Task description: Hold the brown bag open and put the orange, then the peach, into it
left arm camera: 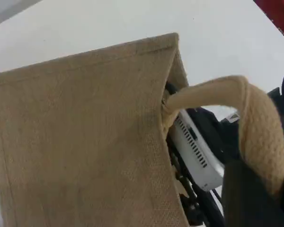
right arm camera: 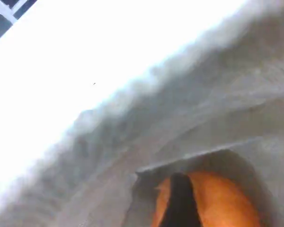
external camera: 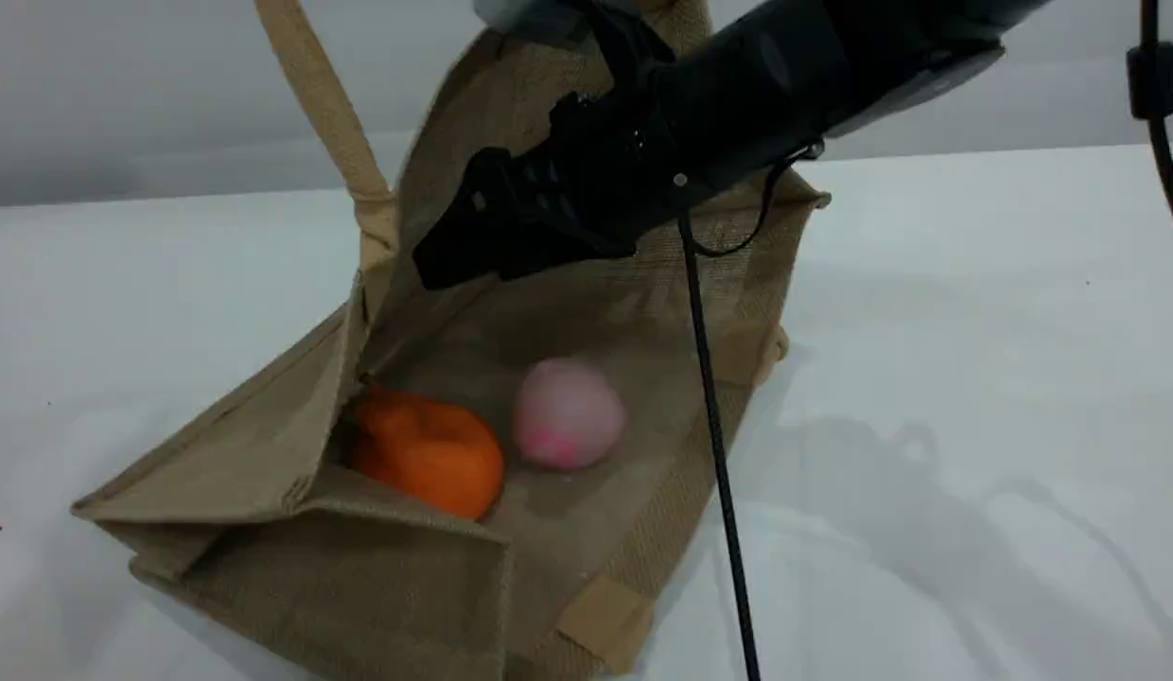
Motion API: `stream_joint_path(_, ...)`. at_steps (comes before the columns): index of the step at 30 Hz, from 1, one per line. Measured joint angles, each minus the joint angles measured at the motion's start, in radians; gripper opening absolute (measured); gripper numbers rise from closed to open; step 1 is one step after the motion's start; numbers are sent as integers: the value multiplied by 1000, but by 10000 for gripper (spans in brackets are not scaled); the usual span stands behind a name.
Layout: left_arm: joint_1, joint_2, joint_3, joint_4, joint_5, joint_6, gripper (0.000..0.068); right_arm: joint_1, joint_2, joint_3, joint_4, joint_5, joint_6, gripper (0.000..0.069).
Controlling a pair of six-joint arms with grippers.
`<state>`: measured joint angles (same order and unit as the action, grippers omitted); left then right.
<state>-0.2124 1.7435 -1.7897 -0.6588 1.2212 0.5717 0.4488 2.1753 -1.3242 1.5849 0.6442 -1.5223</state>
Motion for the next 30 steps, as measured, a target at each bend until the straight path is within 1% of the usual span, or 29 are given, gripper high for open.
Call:
stream_joint_path(3, 0, 0, 0, 1, 0, 1, 88, 0, -1, 0, -3, -16, 0, 472)
stream_joint_path(7, 0, 0, 0, 4, 0, 1, 88, -10, -13, 0, -60, -10, 16, 472)
stream_joint_path(12, 0, 0, 0, 7, 0, 7, 88, -64, -78, 1, -233, 13, 165, 472)
stream_joint_path(17, 0, 0, 1, 6, 0, 25, 88, -147, -166, 1, -401, 111, 352, 470)
stream_joint_path(20, 0, 0, 1, 5, 0, 33, 88, -191, -202, 1, -463, 186, 429, 446)
stream_joint_path(26, 0, 17, 1, 1, 0, 43, 88, -229, -253, 1, -511, 309, 454, 386)
stream_joint_path(30, 0, 64, 1, 1, -2, 43, 88, -260, -311, 1, -583, 319, 517, 381)
